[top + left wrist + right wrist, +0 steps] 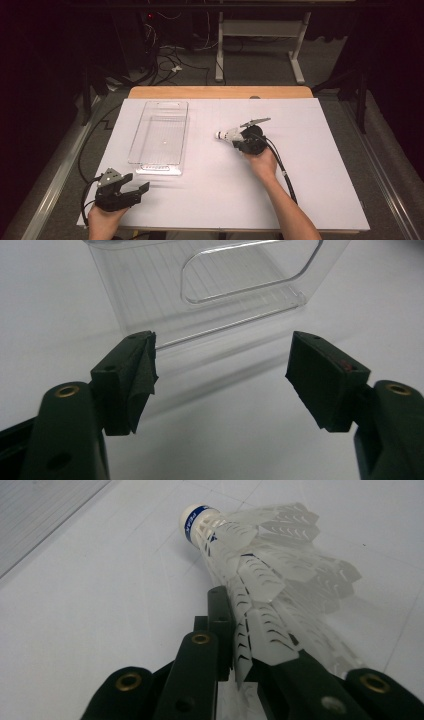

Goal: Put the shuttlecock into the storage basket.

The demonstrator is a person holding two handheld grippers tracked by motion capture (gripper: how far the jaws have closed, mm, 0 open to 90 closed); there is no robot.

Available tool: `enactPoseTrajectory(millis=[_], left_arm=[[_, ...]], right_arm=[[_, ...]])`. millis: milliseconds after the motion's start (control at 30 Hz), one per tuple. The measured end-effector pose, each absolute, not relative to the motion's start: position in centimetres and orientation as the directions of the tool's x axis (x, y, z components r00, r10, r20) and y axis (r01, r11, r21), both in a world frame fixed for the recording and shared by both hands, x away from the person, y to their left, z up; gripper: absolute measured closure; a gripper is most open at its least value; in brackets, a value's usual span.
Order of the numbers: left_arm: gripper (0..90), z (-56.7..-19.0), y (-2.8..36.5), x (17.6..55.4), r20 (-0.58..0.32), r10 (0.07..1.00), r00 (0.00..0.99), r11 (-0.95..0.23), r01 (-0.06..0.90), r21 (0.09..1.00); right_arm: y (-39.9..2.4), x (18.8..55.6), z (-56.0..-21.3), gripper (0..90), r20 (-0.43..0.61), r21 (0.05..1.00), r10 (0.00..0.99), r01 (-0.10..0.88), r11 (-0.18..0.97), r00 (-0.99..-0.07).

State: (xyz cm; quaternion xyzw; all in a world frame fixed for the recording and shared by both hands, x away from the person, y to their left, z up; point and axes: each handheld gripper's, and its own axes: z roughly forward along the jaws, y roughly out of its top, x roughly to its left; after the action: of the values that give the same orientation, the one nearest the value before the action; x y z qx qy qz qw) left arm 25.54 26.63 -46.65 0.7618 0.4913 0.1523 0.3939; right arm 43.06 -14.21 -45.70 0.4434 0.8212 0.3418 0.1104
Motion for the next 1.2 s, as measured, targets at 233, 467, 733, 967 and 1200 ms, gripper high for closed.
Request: enactPoseTrajectory(millis=[233,467,733,967,1200], left_arm=[[29.0,-46.7,26.6,25.6,-0.152,0.868,0.472,-0.211,0.628,0.749],[29.0,-46.6,26.7,25.6,-0.152,0.868,0.472,-0.211,0.628,0.749],[29.0,-46.6,26.7,25.6,-0.149,0.871,0.468,-0.209,0.629,0.749],[29.0,-46.6,26.8,25.6,-0.154,0.871,0.466,-0.203,0.628,0.751],[29.0,-46.6,26.8,25.7,-0.157,0.872,0.465,-0.2,0.629,0.751]], right_arm=[[-14.4,43.0,-45.5,88.9,0.121,0.664,0.799,0.647,0.375,-0.588],[-14.7,42.8,-45.0,89.0,0.12,0.673,0.794,0.637,0.377,-0.597],[-14.8,42.6,-44.4,88.9,0.127,0.683,0.786,0.628,0.373,-0.605],[-14.7,42.4,-43.5,88.9,0.125,0.692,0.779,0.617,0.375,-0.614],[-14.2,42.4,-42.9,88.9,0.122,0.697,0.769,0.606,0.384,-0.628]])
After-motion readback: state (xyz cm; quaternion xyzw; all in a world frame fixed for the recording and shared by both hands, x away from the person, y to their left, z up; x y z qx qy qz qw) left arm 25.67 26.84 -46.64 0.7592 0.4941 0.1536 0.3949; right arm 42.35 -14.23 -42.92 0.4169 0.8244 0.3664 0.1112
